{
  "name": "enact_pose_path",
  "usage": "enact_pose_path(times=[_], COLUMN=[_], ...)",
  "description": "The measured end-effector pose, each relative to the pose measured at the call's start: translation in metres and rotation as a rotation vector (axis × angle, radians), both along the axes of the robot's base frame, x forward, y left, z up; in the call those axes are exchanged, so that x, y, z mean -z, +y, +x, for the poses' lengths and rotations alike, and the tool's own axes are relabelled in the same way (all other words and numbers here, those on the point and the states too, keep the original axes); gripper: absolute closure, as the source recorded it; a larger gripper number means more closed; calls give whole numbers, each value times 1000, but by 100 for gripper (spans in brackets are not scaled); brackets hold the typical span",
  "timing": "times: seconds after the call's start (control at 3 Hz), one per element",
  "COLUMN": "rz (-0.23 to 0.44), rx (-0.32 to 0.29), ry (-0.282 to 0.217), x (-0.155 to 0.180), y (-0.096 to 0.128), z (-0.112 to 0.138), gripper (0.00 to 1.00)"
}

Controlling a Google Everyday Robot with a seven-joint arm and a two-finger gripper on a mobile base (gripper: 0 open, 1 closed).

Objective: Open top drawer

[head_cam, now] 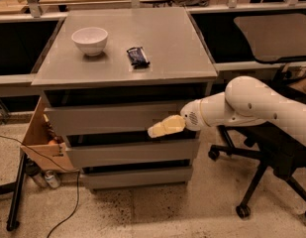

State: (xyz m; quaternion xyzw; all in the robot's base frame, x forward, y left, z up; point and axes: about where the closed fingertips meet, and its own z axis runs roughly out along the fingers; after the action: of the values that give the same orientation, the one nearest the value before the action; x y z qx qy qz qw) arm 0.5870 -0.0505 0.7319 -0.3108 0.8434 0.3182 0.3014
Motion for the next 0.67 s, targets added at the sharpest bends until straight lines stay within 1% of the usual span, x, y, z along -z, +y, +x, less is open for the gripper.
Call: enact_pose_path(times=[0.33, 0.67], rz=[0, 2], rx=[5, 65], ry=[-4, -44], x=[0, -1], y=[0, 3], z=[0, -1], gripper=[0, 0])
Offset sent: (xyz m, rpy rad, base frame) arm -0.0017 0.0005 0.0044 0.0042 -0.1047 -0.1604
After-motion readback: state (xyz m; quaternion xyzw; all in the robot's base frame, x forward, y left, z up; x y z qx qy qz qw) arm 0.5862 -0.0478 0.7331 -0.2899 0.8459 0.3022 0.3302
